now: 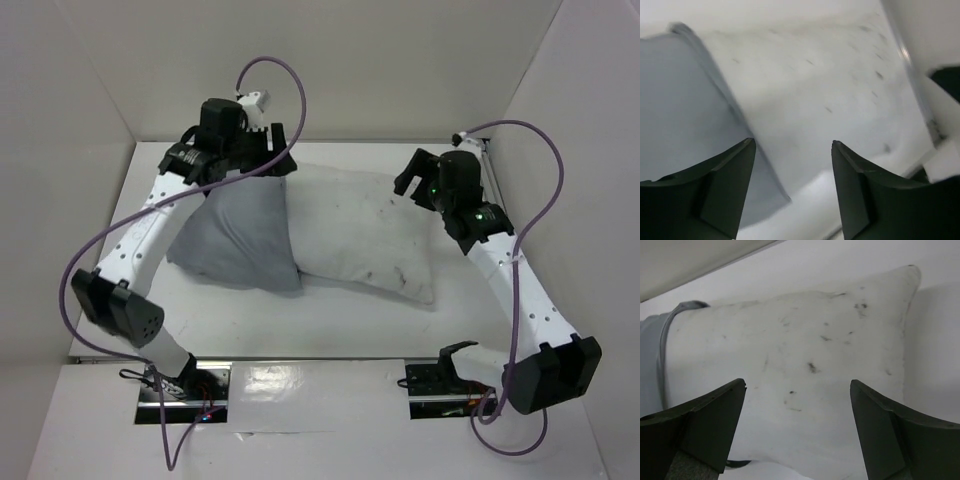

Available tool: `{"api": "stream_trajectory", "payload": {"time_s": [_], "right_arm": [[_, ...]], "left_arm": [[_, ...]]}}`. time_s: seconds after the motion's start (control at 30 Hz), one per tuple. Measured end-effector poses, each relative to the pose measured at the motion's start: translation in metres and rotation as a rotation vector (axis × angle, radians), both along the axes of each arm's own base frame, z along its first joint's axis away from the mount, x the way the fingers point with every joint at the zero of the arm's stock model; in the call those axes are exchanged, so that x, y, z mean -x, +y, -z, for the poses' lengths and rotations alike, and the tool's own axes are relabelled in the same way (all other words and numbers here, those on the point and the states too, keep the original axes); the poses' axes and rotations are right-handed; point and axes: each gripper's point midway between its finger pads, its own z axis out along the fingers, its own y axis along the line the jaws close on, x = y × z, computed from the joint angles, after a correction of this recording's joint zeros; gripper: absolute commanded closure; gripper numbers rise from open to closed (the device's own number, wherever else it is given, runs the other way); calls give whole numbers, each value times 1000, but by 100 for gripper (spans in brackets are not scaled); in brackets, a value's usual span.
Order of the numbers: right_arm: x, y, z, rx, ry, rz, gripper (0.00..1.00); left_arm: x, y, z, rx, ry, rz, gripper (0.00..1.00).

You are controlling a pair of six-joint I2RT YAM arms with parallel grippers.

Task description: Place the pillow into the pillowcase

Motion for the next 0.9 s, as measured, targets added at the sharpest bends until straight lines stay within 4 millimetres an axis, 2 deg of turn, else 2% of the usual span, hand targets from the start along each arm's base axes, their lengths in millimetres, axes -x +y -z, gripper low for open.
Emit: {"api": "stream_trajectory", "payload": {"time_s": [0.07,0.13,0.17,0.23,0.33,0.4,0.47,0.5,0.57,0.6,0.67,0.7,0.73,0.8,0.83,0.9], "right_arm": [[-6,-20,2,-33,15,41,5],[-13,-36,9,-54,36,74,3],[-15,-39,12,-65,49,79,2],[-22,-39,28,-80,101,63,1],[-29,-35,57,-95,190,32,1],[-27,-31,76,-105,243,11,1],[-21,-28,93,-117,288,-11,1],[-18,-27,99,-122,305,-19,1],[-13,-25,111,-134,333,-35,5],[-11,-24,117,-140,346,-41,11],[-9,-20,126,-151,365,-61,21],[-9,-19,128,-155,367,-71,36],[-9,-17,131,-159,369,-81,44],[-10,-14,134,-170,367,-104,66],[-12,-11,134,-181,363,-115,83],[-15,-7,135,-199,353,-143,93]], "left_arm": [[-34,8,10,-44,-1,-119,22],[-65,15,34,-100,26,-214,22],[-81,19,51,-137,45,-262,22],[-103,23,80,-194,86,-326,22],[-128,28,120,-275,136,-388,24],[-138,28,138,-303,160,-405,31],[-148,26,143,-304,160,-411,38],[-152,23,143,-297,155,-412,53],[-158,20,139,-276,148,-414,72],[-158,18,137,-269,146,-411,79],[-158,15,133,-257,143,-398,83],[-158,14,133,-251,142,-390,83],[-158,12,132,-246,144,-382,85],[-156,9,133,-233,151,-360,100],[-156,6,132,-224,154,-345,100],[-154,1,130,-211,150,-308,100]]}}
